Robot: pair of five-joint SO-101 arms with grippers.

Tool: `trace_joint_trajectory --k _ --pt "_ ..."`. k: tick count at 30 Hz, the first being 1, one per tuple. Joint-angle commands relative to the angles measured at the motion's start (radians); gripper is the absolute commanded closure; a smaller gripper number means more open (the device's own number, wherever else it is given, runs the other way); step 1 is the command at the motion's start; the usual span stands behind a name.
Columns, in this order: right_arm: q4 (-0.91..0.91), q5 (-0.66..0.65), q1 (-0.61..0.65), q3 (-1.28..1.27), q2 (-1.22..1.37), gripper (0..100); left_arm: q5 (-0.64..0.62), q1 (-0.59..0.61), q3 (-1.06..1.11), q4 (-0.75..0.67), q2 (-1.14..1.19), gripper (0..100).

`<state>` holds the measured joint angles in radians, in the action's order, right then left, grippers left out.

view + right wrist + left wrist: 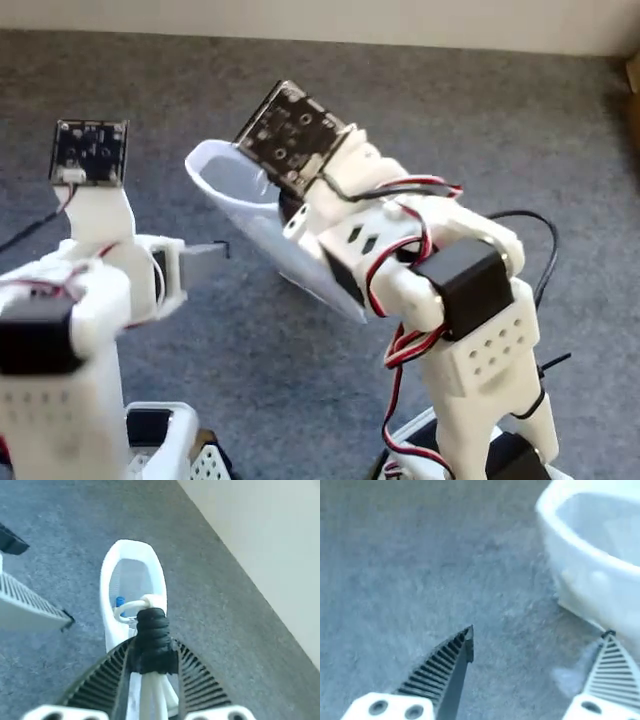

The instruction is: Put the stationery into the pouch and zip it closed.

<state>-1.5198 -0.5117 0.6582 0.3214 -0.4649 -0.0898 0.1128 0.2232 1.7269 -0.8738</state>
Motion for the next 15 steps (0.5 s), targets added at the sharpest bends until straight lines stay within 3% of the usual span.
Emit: trace_joint_trajectory --k 1,15 --pt "-0.001 0.003 0.048 0.054 -0.008 99.3 -0.046 -0.102 -0.054 -0.017 -0.091 62" --pt "0.002 0.005 0.074 0.056 -0.008 99.3 -0.080 -0.117 -0.097 -0.023 -0.125 62"
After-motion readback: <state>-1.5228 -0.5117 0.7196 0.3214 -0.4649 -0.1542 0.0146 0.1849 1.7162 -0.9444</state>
